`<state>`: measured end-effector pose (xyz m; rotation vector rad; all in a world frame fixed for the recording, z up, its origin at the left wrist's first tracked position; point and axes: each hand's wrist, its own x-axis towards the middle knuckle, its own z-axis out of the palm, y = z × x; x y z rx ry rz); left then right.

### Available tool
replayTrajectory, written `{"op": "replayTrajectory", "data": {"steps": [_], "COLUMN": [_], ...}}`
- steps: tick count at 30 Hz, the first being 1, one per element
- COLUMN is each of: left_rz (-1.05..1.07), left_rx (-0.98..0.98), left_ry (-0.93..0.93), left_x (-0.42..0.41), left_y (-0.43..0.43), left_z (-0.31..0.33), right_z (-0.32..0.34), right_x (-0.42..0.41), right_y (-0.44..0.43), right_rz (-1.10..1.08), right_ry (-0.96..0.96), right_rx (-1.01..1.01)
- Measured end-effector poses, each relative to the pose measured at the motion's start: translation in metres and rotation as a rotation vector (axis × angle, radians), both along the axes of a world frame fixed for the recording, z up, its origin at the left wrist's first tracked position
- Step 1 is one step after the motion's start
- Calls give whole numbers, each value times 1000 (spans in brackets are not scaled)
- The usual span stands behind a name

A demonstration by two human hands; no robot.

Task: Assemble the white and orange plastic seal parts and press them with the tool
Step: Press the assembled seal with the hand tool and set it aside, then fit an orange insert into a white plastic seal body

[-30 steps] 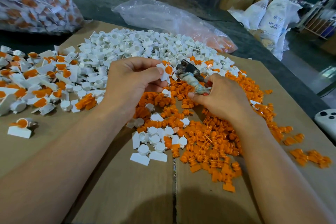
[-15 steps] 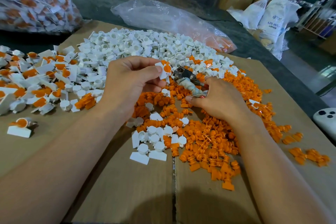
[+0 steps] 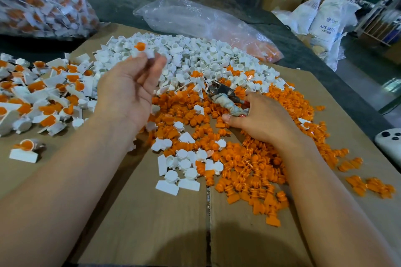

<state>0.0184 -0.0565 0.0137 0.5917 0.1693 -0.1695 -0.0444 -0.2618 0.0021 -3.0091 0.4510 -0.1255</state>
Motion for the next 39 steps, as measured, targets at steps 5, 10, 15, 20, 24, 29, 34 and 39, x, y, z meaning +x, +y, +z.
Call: {"op": "replayTrajectory", "data": {"steps": [5,10,15,20,24,29,34,39], "left_rz": [168,311,179,-74,-97,-214,-257,-191], "left_rx": [-146,-179,212,1036,1486,1526,1569,1628], "left_ry": [76,54,8,-421,-674,-711,-763,-865], "left_x": [6,7,5,-8,-15,-12,-11,-19], "left_y": [10,17,13,-1,-6,-1,0,-9], "left_z": [1,-1,0,-8,-13,-10,-10,-14], "right_z": [1,0,0,-1,-2,-3,-4,-5], "right_x": [-1,-1,0,1,1,2,3,3], "right_y": [1,1,0,-1,-1,-3,-4,-4], "right_rz": [-4,-1,-1,0,-1,2,9,14], "right_ry": [-3,4,15,7,10,5,13,6], "right_rx": [1,-6,-27,-27,-24,2,3,14]}}
